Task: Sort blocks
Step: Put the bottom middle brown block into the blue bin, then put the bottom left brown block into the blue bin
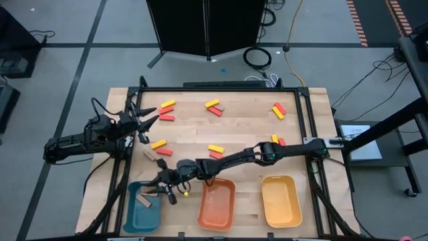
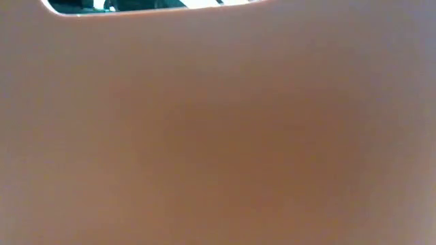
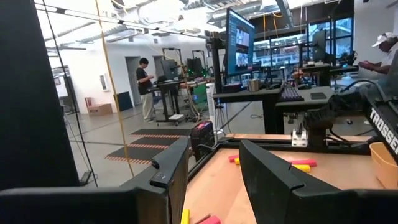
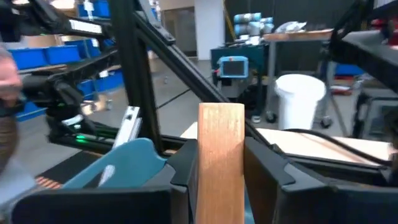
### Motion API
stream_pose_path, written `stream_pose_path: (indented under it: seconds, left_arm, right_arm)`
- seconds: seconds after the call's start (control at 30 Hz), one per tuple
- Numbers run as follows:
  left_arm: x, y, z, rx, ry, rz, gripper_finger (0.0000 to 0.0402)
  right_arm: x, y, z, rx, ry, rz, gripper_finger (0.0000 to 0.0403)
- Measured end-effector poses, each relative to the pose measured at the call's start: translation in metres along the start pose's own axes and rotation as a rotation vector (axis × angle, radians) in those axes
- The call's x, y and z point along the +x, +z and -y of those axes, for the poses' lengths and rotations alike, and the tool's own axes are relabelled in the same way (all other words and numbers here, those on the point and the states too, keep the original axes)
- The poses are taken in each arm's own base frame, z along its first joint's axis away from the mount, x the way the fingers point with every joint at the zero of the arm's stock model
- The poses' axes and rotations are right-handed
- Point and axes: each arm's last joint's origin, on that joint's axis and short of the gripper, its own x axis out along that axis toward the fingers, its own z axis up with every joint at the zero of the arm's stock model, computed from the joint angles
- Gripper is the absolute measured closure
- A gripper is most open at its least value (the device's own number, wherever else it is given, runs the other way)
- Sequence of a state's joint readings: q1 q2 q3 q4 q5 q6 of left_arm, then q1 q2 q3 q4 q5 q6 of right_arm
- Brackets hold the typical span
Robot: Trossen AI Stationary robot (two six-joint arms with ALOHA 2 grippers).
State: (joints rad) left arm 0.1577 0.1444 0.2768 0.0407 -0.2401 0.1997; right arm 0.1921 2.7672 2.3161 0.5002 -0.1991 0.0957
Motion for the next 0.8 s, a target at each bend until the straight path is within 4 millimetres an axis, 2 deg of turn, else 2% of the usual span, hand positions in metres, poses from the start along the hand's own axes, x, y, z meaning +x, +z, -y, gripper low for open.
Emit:
stream_pose_path:
  seconds: [0.4, 0.8]
  left_arm:
    - [0.0, 0.001, 0.0, -0.011, 0.002, 0.011, 0.0261]
    - [0.0, 0.001, 0.0, -0.003, 0.002, 0.01, 0.0261]
  right_arm:
    - [-0.001, -0.007, 0.006, 0.041, 0.001, -0.015, 0.032]
    - [-0.003, -0.006, 0.015, 0.044, -0.014, -0.014, 0.0227]
